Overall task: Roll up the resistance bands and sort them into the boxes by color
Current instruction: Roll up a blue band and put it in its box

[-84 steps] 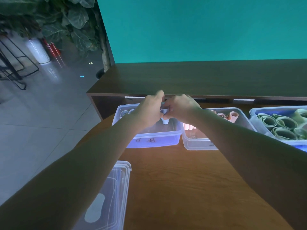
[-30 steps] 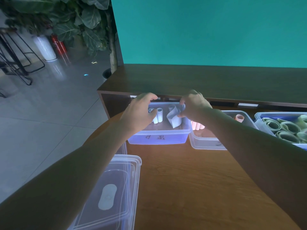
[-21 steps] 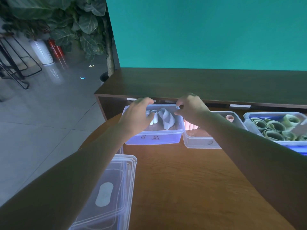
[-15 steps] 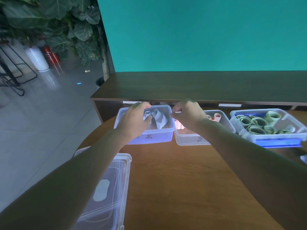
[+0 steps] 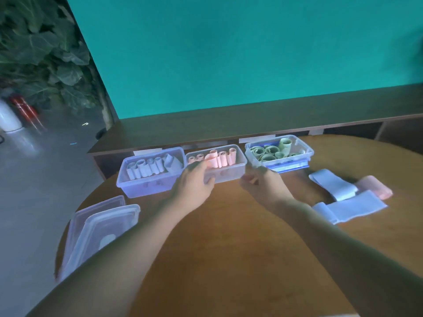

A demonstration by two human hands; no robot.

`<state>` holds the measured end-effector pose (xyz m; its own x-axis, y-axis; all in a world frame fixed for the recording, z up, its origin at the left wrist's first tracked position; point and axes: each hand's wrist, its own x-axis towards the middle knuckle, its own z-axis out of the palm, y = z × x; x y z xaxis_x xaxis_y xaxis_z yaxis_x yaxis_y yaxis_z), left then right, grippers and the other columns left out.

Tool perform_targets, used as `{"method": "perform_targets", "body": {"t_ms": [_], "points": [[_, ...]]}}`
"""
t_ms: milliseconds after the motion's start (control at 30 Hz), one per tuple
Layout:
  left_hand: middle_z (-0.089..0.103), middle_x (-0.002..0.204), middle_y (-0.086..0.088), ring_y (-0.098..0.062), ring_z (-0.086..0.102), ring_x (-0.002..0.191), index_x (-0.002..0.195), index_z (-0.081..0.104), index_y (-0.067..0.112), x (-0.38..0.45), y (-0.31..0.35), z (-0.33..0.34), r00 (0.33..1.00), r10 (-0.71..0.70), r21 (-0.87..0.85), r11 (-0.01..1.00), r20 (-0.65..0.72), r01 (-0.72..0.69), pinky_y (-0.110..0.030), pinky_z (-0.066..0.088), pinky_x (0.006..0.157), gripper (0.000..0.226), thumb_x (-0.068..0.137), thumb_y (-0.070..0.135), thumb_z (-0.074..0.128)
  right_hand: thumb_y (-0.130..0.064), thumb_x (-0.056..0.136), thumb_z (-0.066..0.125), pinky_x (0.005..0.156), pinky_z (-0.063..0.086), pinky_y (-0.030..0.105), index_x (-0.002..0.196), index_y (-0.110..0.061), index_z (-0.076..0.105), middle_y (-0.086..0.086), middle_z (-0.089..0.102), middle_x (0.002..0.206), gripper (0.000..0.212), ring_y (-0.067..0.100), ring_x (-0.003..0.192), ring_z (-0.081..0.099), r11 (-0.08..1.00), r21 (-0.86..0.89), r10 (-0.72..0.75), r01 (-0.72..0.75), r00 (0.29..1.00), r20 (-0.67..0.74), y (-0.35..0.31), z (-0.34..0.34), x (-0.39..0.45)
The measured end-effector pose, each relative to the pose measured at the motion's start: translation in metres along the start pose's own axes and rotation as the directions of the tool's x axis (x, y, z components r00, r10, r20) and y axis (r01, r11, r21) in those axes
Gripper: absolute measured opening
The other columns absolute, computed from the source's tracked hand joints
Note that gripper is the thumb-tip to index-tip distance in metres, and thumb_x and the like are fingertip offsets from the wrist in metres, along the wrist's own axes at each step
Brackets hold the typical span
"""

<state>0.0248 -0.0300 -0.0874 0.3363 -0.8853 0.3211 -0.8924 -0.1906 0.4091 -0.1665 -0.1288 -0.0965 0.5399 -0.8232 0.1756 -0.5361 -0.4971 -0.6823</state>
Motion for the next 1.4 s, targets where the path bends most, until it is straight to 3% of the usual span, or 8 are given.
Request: {"method": "perform_targets", "body": {"t_ms": [167, 367, 533, 667, 833, 933, 1133, 1400], "points": [[0.060, 0.133, 0.004, -0.017, 0.058, 0.119, 0.132, 0.057, 0.026, -0.032, 0.082, 0.045, 0.992, 0.074, -0.076, 0.995, 0.099, -0.067, -0.039, 0.051, 0.098, 0.036, 0.097, 0.030, 0.064, -0.033, 0.090, 0.070, 0.070, 0.047, 0.030, 0.073, -0.025, 0.064, -0.006, 0.065, 0.080, 0.020, 0.019, 0.082, 0.064, 0.997, -0.037, 0.066, -0.070, 0.993, -0.101, 0.062, -0.046, -0.063], [0.065, 0.123, 0.009, -0.017, 0.060, 0.110, 0.124, 0.061, 0.033, -0.048, 0.161, 0.112, 0.964, 0.141, -0.207, 0.974, 0.224, -0.094, -0.037, 0.050, 0.097, 0.030, 0.094, 0.030, 0.065, -0.032, 0.091, 0.069, 0.065, 0.041, 0.024, 0.093, -0.023, 0.072, -0.003, 0.068, 0.098, 0.010, 0.016, 0.083, 0.062, 0.980, -0.042, 0.184, -0.193, 0.968, -0.172, 0.137, -0.081, -0.106], [0.065, 0.127, 0.008, -0.013, 0.059, 0.114, 0.127, 0.063, 0.027, -0.032, 0.189, 0.148, 0.948, 0.137, -0.293, 0.955, 0.288, -0.049, -0.023, 0.043, 0.093, 0.028, 0.099, 0.027, 0.060, -0.029, 0.093, 0.069, 0.074, 0.039, 0.023, 0.113, -0.018, 0.073, 0.000, 0.066, 0.109, 0.023, 0.016, 0.087, 0.061, 0.970, 0.046, 0.244, -0.240, 0.937, -0.249, 0.175, -0.081, -0.121], [0.062, 0.130, 0.008, -0.011, 0.057, 0.117, 0.132, 0.061, 0.029, -0.014, 0.194, 0.164, 0.933, 0.090, -0.317, 0.948, 0.349, 0.027, -0.023, 0.042, 0.094, 0.031, 0.101, 0.031, 0.056, -0.032, 0.097, 0.062, 0.075, 0.038, 0.011, 0.108, -0.028, 0.076, -0.010, 0.064, 0.106, 0.019, 0.003, 0.083, 0.054, 0.991, 0.015, 0.131, -0.131, 0.963, -0.238, 0.187, -0.071, -0.126], [0.068, 0.102, 0.012, -0.002, 0.060, 0.094, 0.110, 0.070, 0.034, -0.007, 0.191, 0.167, 0.922, 0.029, -0.353, 0.928, 0.387, 0.120, -0.017, 0.043, 0.075, 0.019, 0.095, 0.043, 0.061, -0.030, 0.101, 0.053, 0.085, 0.045, 0.024, 0.113, -0.035, 0.074, -0.020, 0.064, 0.115, 0.024, 0.004, 0.104, 0.053, 0.997, 0.014, 0.080, -0.079, 0.980, -0.184, 0.183, -0.071, -0.125], [0.068, 0.093, 0.019, 0.006, 0.060, 0.088, 0.101, 0.074, 0.032, -0.011, 0.180, 0.162, 0.926, 0.007, -0.359, 0.923, 0.378, 0.139, -0.008, 0.039, 0.066, 0.014, 0.092, 0.041, 0.067, -0.029, 0.101, 0.051, 0.081, 0.042, 0.023, 0.117, -0.036, 0.071, -0.021, 0.065, 0.115, 0.027, 0.004, 0.097, 0.054, 0.993, 0.014, 0.116, -0.115, 0.980, -0.161, 0.181, -0.072, -0.126], [0.069, 0.094, 0.008, 0.000, 0.064, 0.087, 0.110, 0.071, 0.033, -0.035, 0.153, 0.139, 0.922, -0.070, -0.376, 0.899, 0.380, 0.223, -0.018, 0.046, 0.071, 0.033, 0.083, 0.051, 0.075, -0.030, 0.102, 0.052, 0.083, 0.045, 0.024, 0.121, -0.034, 0.071, -0.018, 0.067, 0.120, 0.027, 0.007, 0.102, 0.057, 0.989, -0.079, 0.113, -0.128, 0.978, -0.175, 0.177, -0.065, -0.129], [0.075, 0.085, 0.011, -0.007, 0.070, 0.083, 0.105, 0.075, 0.038, -0.082, 0.103, 0.101, 0.856, -0.027, -0.323, 0.920, 0.516, 0.223, -0.029, 0.057, 0.081, 0.025, 0.081, 0.038, 0.081, -0.029, 0.100, 0.051, 0.098, 0.047, 0.040, 0.114, -0.033, 0.072, -0.018, 0.067, 0.124, 0.026, 0.012, 0.100, 0.048, 0.989, -0.131, 0.044, -0.064, 0.988, -0.149, 0.166, -0.043, -0.144]]}}
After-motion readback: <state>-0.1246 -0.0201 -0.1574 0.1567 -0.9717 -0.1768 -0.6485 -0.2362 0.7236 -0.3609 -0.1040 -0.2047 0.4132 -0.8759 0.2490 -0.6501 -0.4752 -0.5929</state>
